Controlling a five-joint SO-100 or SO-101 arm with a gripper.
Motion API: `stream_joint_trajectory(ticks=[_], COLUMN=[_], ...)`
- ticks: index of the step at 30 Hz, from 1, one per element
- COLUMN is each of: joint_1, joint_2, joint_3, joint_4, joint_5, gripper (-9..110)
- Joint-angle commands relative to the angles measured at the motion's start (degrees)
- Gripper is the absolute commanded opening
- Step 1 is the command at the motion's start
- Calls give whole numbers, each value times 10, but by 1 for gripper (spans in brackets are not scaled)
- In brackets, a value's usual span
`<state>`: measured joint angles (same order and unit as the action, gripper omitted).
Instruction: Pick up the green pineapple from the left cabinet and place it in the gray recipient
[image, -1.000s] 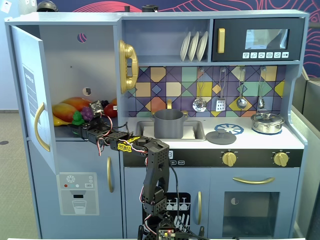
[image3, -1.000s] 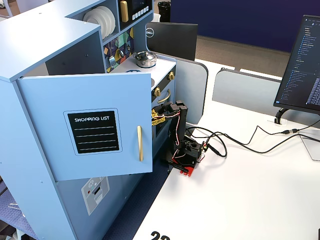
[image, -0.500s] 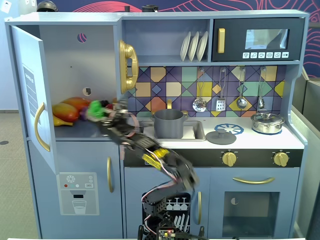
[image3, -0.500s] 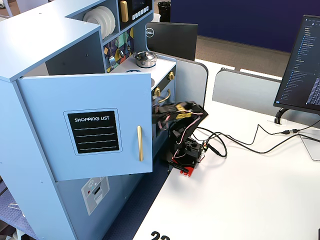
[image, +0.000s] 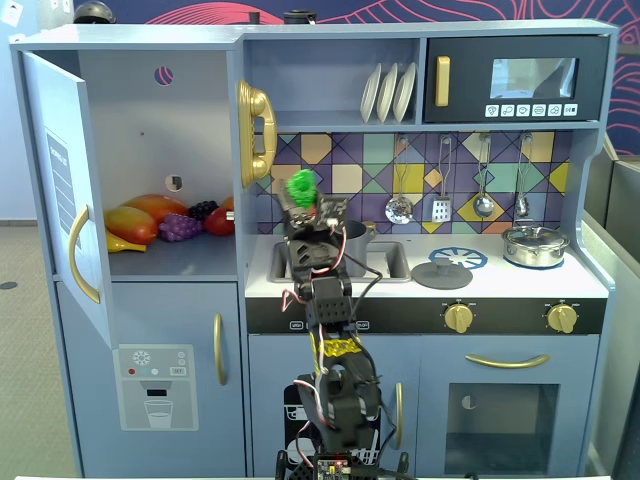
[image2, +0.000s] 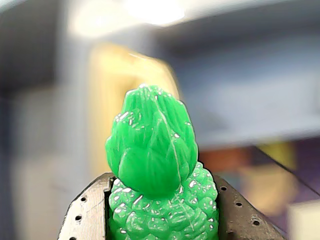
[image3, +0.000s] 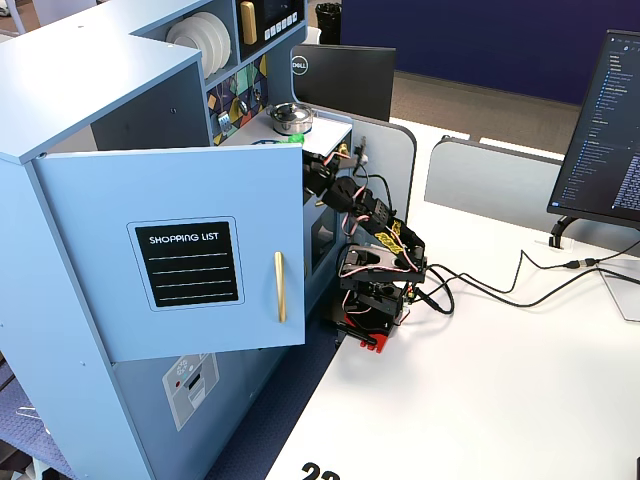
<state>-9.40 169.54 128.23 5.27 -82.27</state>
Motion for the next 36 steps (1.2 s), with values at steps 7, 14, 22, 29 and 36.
stream_joint_trajectory(ticks=[7,14,22,29,36], joint_1=[135,131,129,132,136], joint_2=[-225,-368,-471,-507,-495], joint_3=[-211,-329,-390,-414,-424], joint_4=[133,208,222,227,232], joint_5=[10,-46,-83,-47,-50], gripper=[0,0,3,33,30])
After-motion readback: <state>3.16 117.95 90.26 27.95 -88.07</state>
